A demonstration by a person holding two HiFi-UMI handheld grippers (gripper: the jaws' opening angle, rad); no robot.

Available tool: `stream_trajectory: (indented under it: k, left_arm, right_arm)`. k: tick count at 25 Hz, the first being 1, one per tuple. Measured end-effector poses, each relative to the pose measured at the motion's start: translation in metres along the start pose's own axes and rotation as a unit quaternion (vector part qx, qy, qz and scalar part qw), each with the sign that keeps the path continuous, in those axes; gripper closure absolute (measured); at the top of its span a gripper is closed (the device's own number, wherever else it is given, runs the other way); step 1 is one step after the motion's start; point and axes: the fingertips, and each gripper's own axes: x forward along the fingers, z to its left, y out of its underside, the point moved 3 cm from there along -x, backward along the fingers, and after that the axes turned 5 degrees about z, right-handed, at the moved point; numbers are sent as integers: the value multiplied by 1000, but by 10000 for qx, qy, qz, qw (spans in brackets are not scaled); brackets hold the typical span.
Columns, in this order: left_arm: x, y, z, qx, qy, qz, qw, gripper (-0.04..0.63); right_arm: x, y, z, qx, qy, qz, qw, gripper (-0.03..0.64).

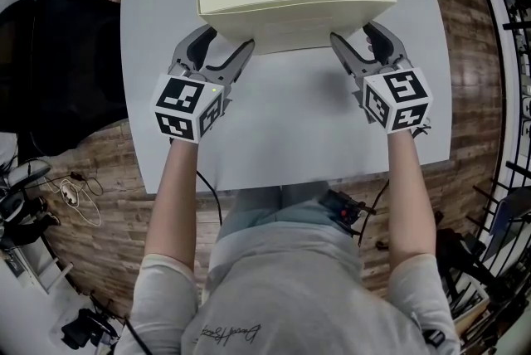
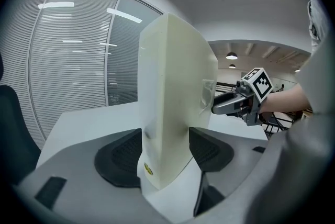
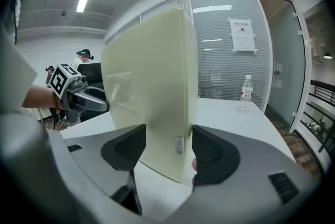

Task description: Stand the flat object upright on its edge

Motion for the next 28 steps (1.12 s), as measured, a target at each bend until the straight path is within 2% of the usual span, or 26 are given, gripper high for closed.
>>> stream_trajectory:
  k: [16, 25, 28]
  left_arm:
    - [-16, 3, -8, -162, -55, -115, 9998, 298]
    - [-41, 17, -31, -438, -26, -149, 9989, 299]
    - [-48, 26, -39, -424, -44, -74, 9991, 336]
  right_arm:
    - [-17, 11, 6, 106, 82, -14, 9999, 347]
    - [-29, 21, 37, 206, -80, -52, 9997, 347]
    - [-38, 23, 50, 171, -83, -110, 9998, 348]
